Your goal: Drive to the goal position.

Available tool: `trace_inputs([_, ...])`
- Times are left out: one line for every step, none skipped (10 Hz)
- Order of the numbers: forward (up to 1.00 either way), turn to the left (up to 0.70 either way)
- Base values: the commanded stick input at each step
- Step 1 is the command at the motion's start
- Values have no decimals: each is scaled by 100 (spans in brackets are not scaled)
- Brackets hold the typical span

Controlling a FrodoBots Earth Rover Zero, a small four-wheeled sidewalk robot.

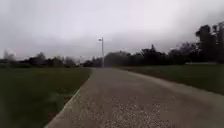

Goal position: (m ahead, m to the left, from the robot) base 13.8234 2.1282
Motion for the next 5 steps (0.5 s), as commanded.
trace_inputs([85,0])
trace_inputs([85,0])
trace_inputs([85,0])
trace_inputs([85,0])
trace_inputs([85,0])
